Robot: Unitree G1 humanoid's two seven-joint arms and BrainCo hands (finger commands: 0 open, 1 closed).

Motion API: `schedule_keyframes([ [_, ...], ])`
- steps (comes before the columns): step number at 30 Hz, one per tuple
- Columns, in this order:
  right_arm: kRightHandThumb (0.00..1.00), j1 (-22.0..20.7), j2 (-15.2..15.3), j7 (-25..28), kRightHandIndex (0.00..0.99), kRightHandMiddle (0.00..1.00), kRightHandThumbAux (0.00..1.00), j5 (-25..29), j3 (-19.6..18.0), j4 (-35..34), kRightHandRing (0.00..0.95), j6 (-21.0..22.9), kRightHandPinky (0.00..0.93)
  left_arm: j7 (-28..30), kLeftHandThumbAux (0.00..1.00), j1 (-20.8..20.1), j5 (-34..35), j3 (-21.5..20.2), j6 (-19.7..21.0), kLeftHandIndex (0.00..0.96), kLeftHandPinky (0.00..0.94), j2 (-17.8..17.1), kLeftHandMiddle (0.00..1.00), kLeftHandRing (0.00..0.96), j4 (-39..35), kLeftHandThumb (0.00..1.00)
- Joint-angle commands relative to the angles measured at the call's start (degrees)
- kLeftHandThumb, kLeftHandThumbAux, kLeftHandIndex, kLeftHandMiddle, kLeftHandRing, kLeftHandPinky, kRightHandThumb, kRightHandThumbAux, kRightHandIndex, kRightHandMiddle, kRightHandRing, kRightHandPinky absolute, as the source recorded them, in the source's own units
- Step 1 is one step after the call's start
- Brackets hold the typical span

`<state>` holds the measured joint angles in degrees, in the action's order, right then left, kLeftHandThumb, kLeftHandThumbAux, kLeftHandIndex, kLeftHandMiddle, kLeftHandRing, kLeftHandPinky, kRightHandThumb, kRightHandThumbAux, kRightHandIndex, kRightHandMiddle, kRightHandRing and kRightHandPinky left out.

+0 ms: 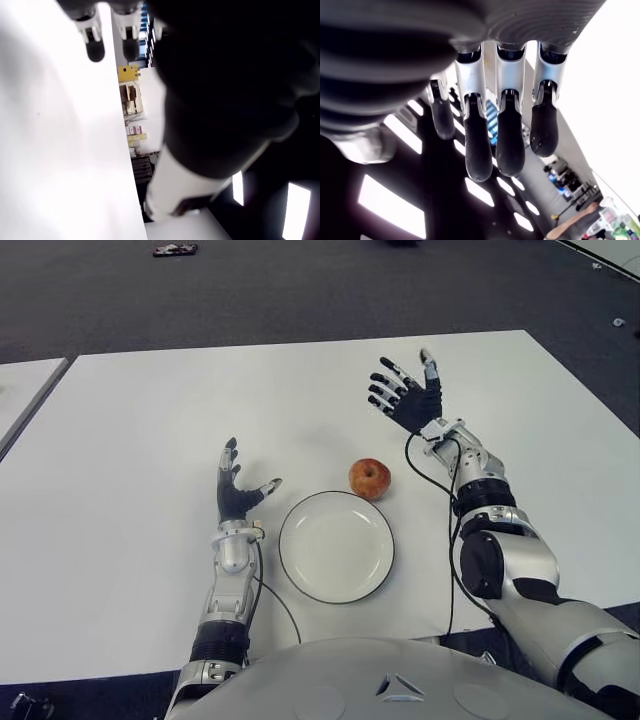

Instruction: Put the apples into the plate.

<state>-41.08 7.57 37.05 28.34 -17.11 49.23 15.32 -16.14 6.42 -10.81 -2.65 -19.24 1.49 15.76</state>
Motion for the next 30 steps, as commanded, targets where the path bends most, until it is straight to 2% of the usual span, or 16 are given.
schedule_keyframes([
  [1,0.162,-0.92,0.22,1.69,0.0,0.0,0.169,-2.24,1.5,1.37,0.0,-2.61,0.0,-0.54,0.587,0.02,-0.25,-0.01,0.53,0.0,0.0,-0.11,0.0,0.0,0.04,0.0],
  [6,0.146,-0.76,0.52,3.31,0.0,0.0,0.158,-3.91,2.57,1.77,0.0,-5.15,0.0,-0.47,0.586,0.0,-0.29,0.01,0.67,0.0,0.0,-0.17,0.0,0.0,0.04,0.0],
  [9,0.131,-0.26,0.96,4.28,0.0,0.0,0.161,-6.35,4.34,1.69,0.0,-8.83,0.0,-0.36,0.585,-0.03,-0.36,0.07,0.84,0.0,0.0,-0.24,0.0,0.0,-0.03,0.0],
  [12,0.103,0.91,1.49,5.03,0.0,0.0,0.183,-10.21,6.92,1.31,0.0,-15.35,0.0,-0.26,0.58,-0.11,-0.32,0.08,0.92,0.0,0.0,-0.29,0.0,0.0,0.0,0.0],
  [19,0.042,2.84,2.53,5.09,0.0,0.0,0.272,-16.83,10.99,1.31,0.0,-27.5,0.0,-0.2,0.576,-0.02,-0.2,0.07,0.65,0.0,0.0,-0.3,0.0,0.0,-0.14,0.0],
  [27,0.04,4.54,4.78,-0.87,0.0,0.0,0.321,-26.66,16.23,1.66,0.0,-43.25,0.0,-0.32,0.584,0.17,-0.27,0.11,0.93,0.0,0.0,-0.17,0.0,0.0,-0.37,0.005],
  [30,0.043,4.77,5.22,-2.51,0.0,0.0,0.32,-28.57,17.25,2.08,0.0,-46.09,0.0,-0.38,0.587,0.15,-0.28,0.09,0.94,0.0,0.0,-0.15,0.0,0.0,-0.32,0.008],
])
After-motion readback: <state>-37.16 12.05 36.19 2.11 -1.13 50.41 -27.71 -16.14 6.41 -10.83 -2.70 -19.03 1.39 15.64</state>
